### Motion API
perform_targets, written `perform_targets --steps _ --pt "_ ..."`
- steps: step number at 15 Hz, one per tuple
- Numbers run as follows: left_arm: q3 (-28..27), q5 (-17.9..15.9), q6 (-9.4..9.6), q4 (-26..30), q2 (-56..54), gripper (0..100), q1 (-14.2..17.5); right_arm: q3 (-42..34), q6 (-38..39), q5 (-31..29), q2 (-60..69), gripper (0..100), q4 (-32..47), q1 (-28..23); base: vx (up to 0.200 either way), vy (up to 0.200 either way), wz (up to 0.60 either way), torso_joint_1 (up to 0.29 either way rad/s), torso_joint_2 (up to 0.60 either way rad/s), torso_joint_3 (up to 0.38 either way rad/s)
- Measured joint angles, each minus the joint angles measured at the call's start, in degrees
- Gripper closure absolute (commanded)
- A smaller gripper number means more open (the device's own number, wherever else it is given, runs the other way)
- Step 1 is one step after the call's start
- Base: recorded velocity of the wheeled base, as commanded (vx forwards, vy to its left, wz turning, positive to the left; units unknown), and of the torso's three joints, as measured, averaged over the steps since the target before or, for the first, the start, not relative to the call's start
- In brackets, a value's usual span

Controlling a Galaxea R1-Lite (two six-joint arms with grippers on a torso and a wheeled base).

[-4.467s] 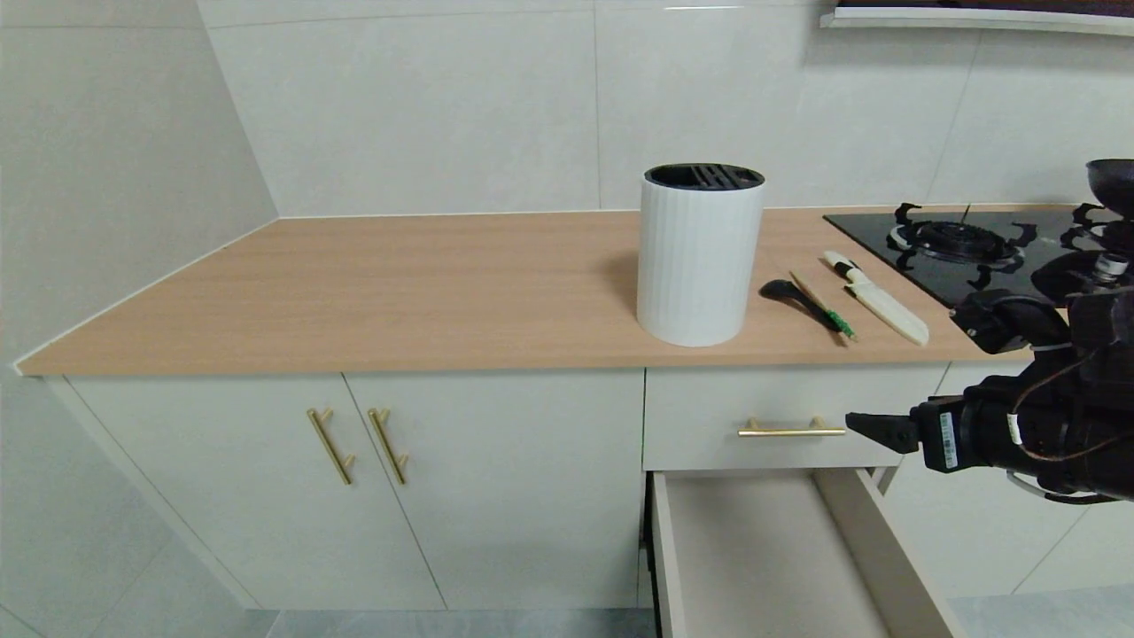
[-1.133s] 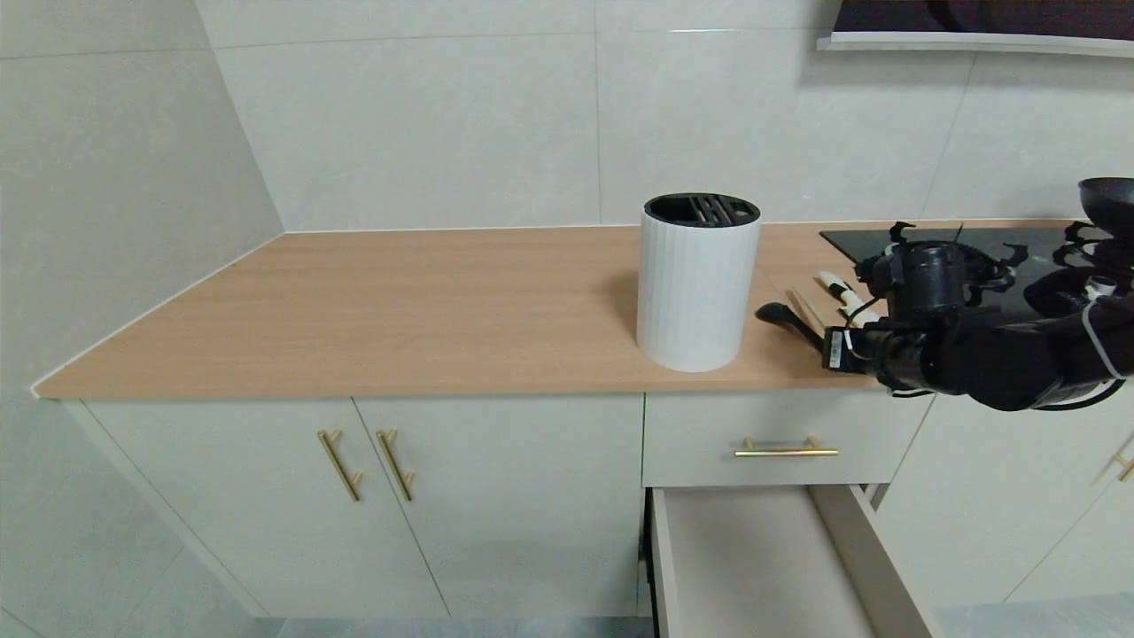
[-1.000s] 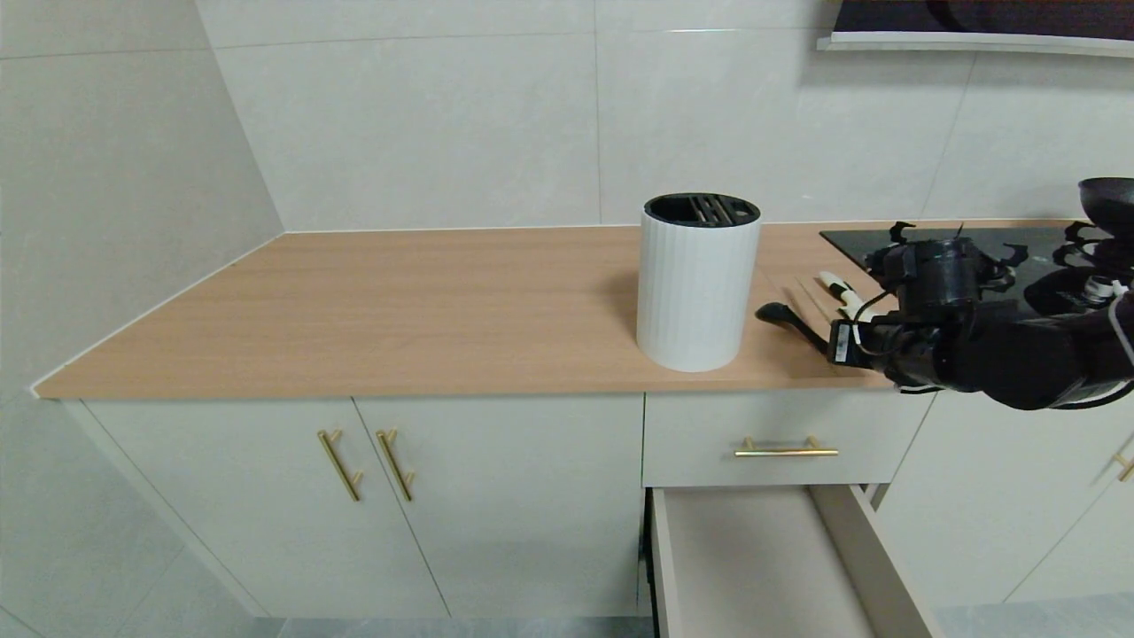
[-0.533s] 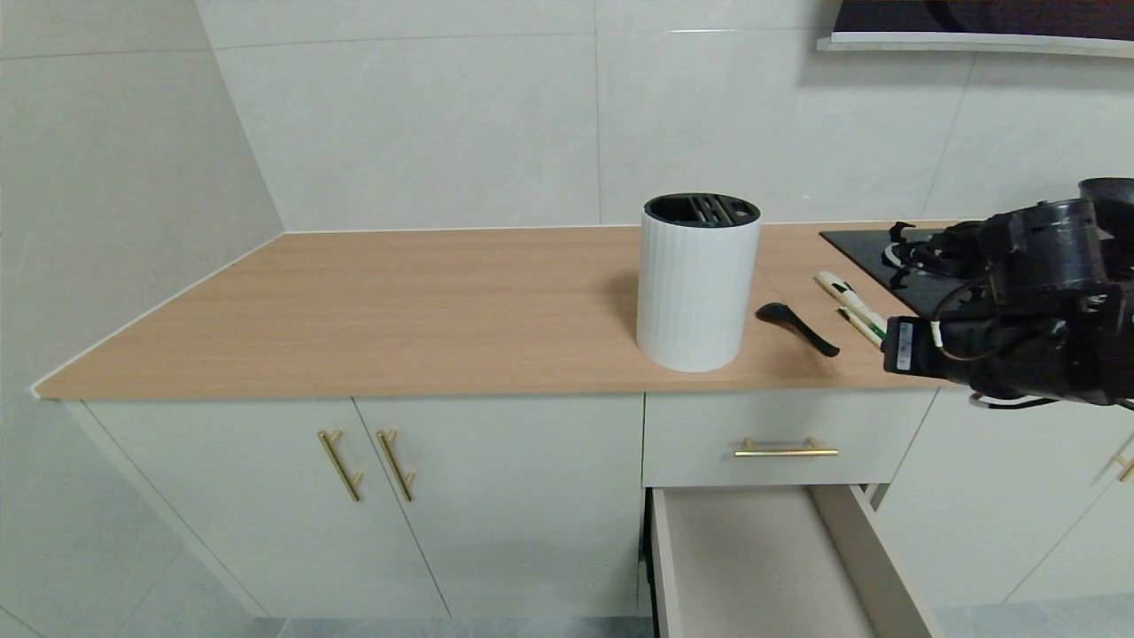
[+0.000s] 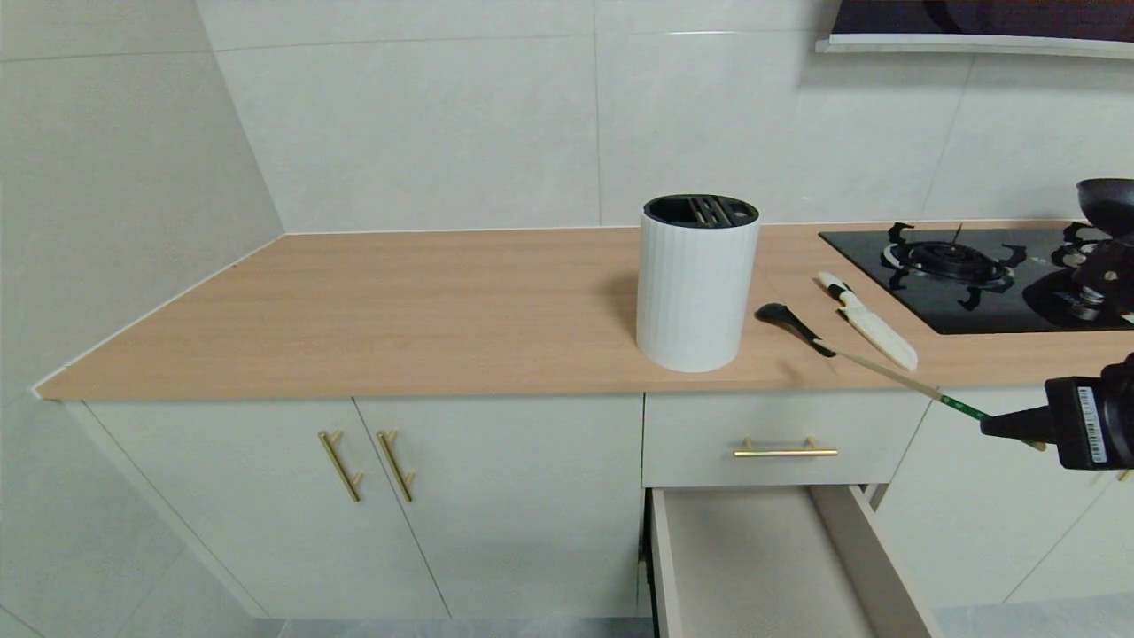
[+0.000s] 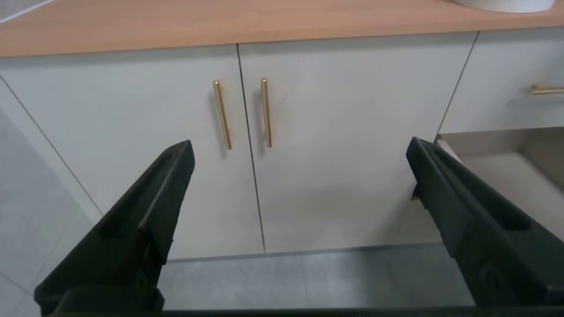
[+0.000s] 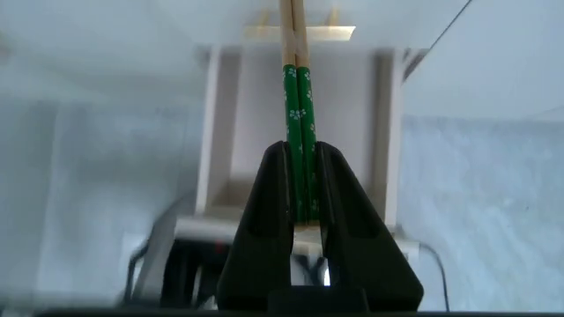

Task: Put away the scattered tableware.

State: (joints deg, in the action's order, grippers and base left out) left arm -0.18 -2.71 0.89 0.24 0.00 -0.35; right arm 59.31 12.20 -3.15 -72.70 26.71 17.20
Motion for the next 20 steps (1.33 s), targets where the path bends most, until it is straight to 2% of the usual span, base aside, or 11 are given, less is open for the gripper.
perform_targets --steps 6,11,15,20 --pt "0.0 -0.02 -0.02 0.02 0.0 0 0.0 -2.65 -5.83 7.3 3.08 100 0.22 0.46 0.0 0.0 0.0 0.0 0.0 0.0" --pt "0.0 -0.02 0.0 0.02 0.0 0 0.0 -6.61 -6.52 7.61 3.15 100 -3.64 4.21 0.0 0.0 0.0 0.0 0.0 0.0" --pt "0.0 -0.02 0.0 0.02 0.0 0 0.02 -8.07 -6.62 7.7 2.95 100 -5.06 4.71 0.0 0.0 0.0 0.0 0.0 0.0" --pt "0.02 -0.02 0.0 0.05 0.0 0 0.02 -8.35 -6.63 7.68 2.1 100 -5.17 4.9 0.0 0.0 0.0 -0.155 0.37 0.219"
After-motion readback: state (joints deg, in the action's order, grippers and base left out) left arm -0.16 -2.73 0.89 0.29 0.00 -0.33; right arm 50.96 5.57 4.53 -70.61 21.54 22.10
